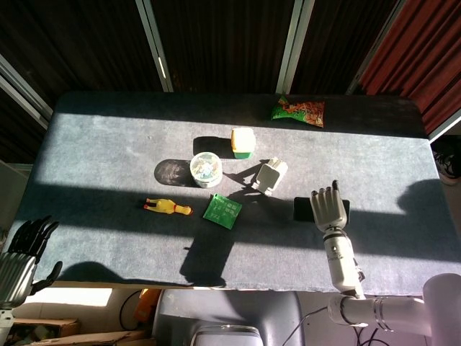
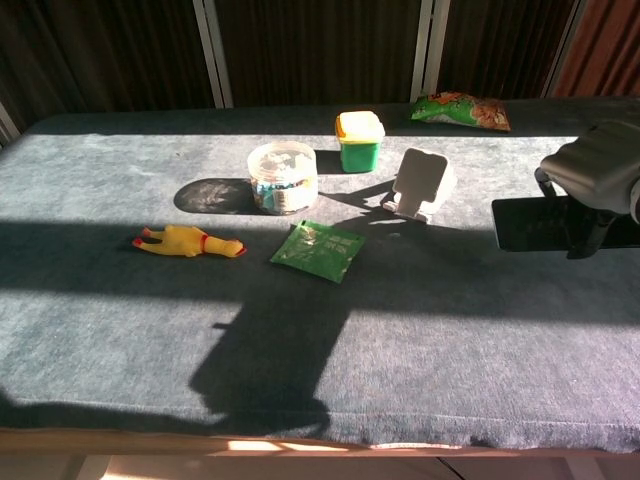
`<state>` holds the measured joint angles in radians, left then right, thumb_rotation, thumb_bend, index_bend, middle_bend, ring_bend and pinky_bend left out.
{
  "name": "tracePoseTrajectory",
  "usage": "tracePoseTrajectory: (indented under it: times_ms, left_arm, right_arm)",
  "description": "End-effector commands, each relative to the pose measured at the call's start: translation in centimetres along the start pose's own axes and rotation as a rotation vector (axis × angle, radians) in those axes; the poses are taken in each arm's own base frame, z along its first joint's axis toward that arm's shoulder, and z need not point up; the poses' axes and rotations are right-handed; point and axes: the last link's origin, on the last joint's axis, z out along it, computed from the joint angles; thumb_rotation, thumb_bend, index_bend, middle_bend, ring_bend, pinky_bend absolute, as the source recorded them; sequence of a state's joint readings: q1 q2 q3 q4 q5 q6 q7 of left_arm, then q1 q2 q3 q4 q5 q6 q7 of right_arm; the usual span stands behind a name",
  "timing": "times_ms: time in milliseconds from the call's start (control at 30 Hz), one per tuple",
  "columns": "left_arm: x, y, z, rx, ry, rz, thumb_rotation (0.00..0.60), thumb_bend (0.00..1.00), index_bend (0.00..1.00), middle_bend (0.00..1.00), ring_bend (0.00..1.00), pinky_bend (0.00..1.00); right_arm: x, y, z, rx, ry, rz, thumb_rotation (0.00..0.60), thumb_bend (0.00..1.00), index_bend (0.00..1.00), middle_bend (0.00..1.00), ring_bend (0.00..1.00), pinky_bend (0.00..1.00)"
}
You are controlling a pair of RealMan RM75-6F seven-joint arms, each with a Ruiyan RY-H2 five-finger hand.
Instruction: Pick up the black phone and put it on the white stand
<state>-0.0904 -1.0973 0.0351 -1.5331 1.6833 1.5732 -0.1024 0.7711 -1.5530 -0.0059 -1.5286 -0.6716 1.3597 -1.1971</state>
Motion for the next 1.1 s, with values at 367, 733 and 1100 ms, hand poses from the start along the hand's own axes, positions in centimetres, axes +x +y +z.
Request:
tracePoseTrajectory:
  times_ms: [367, 733, 1100]
  left_arm:
    - [-0.4, 0.1, 0.4, 0.003, -0.018, 0.007, 0.6, 0.37, 0.0, 0.0, 0.0, 0.0]
    - [-0.6, 0.1, 0.7, 0.007, -0.031, 0.009, 0.6, 0.38, 0.0, 0.0, 0.0, 0.0]
    - [-0.4, 0.0, 0.7, 0.009, -0.026, 0.005, 0.6, 0.38, 0.0, 0.0, 0.0, 0.0]
  right_arm:
    - [4.9, 1.2, 1.7, -0.01, 0.446, -0.67, 0.6, 0.25, 0.87, 0.61, 0.46, 0.35]
    - [9.4, -1.5, 4.6, 0.196, 0.682, -0.958, 0.6, 0.25, 0.88, 0.62, 0.47, 0.35]
    - [10.4, -3.4, 6.3, 0.258, 0.664, -1.062, 0.6, 0.25, 0.88, 0.62, 0.49, 0.33]
